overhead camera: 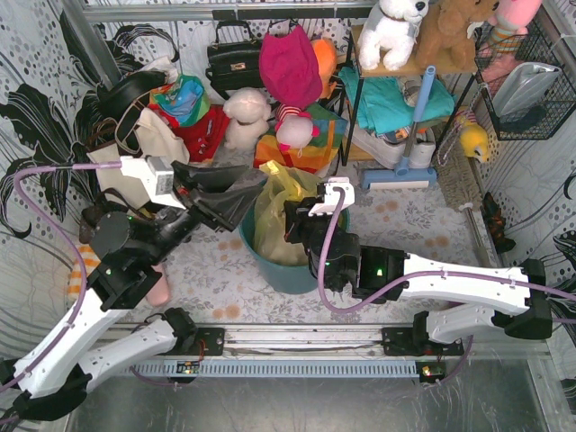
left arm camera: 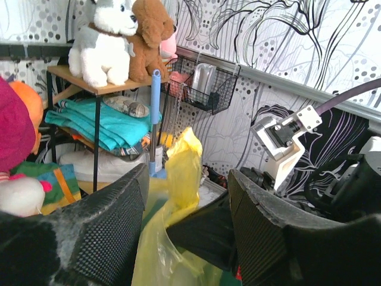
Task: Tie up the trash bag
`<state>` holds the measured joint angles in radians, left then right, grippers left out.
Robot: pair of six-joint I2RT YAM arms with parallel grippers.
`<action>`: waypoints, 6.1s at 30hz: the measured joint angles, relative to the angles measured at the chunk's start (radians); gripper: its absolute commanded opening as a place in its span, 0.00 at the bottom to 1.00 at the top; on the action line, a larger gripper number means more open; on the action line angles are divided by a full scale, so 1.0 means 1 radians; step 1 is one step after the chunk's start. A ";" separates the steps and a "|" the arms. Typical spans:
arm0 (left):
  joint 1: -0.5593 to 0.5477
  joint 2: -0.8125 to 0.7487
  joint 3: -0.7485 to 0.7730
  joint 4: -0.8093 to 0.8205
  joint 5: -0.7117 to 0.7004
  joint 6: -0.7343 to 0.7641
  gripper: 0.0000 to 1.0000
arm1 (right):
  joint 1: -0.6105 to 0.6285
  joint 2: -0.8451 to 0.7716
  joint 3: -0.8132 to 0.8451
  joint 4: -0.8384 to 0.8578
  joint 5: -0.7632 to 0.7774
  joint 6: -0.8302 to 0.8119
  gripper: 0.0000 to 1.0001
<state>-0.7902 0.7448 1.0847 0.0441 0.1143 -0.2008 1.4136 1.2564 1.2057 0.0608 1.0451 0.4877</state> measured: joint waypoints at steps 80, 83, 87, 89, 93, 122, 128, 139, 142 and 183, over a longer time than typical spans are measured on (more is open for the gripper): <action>0.000 0.016 0.179 -0.575 -0.196 -0.026 0.61 | 0.000 0.201 -0.407 1.519 -0.110 -0.864 0.00; 0.000 0.055 0.184 -0.559 -0.206 0.029 0.64 | 0.000 0.200 -0.408 1.519 -0.110 -0.864 0.00; 0.000 0.135 0.180 -0.532 -0.190 0.092 0.65 | 0.000 0.192 -0.408 1.519 -0.110 -0.867 0.00; 0.000 0.172 0.172 -0.520 -0.188 0.119 0.63 | 0.000 0.189 -0.408 1.520 -0.110 -0.867 0.00; 0.000 0.211 0.158 -0.500 -0.185 0.155 0.53 | 0.000 0.188 -0.408 1.520 -0.110 -0.867 0.00; 0.000 0.082 0.034 -0.502 0.086 0.105 0.00 | 0.000 0.285 -0.321 1.526 -0.193 -1.050 0.00; 0.000 0.083 -0.011 -0.512 0.141 0.093 0.00 | 0.000 0.291 -0.280 1.527 -0.232 -1.119 0.00; 0.000 0.073 -0.055 -0.485 0.251 0.086 0.00 | -0.049 0.297 -0.273 1.526 -0.265 -1.162 0.00; 0.000 0.062 -0.066 -0.485 0.246 0.086 0.15 | -0.059 0.297 -0.279 1.526 -0.280 -1.162 0.00; 0.009 0.290 0.320 -0.481 -0.163 -0.034 0.62 | -0.062 0.232 -0.387 1.527 -0.451 -1.083 0.00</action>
<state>-0.7815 1.0351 1.4044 -0.4374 -0.0486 -0.2352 1.3514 1.4883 0.8185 1.5879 0.5938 -0.5953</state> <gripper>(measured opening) 0.623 0.003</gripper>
